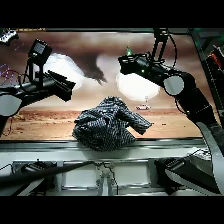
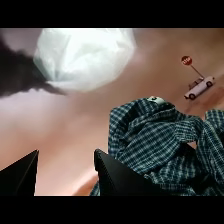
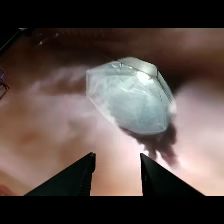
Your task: Fold the clothes and pants, and hang the long-sleeved shirts on hangers.
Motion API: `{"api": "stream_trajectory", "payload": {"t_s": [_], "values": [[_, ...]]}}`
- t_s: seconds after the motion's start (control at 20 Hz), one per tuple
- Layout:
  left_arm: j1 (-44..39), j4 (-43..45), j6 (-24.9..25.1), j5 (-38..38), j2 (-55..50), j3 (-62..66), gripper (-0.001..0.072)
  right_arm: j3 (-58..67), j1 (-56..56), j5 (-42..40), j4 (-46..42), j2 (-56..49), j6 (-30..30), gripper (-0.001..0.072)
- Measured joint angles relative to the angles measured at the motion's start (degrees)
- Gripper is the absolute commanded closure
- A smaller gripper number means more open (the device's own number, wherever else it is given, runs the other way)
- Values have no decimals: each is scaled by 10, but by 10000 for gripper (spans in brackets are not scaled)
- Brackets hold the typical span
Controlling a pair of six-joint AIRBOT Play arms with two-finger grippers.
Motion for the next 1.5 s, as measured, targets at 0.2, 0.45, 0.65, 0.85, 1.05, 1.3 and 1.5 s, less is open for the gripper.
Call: {"api": "stream_trajectory", "payload": {"t_s": [0.2, 0.45, 0.65, 0.85, 1.05, 1.3, 1.5], "values": [[0, 0, 0, -6, 0, 0, 347, 0, 0, 0, 0, 0, 0, 380], [0, 0, -24, -54, 0, -10, 346, 0, 0, 0, 0, 0, 0, 380], [0, 44, -143, -76, 1, -57, 341, 0, 0, 0, 0, 0, 0, 380], [2, 145, -285, -86, 4, -102, 313, 0, 0, 0, 0, 0, 0, 380], [15, 192, -347, -91, 4, -142, 281, 0, 0, 0, 0, 0, 0, 380], [23, 91, -325, -86, 4, -186, 75, 0, 0, 0, 2, 0, 0, 380], [25, -9, -283, -84, 4, -220, 69, 0, 0, 0, 2, 0, 0, 380]]}}
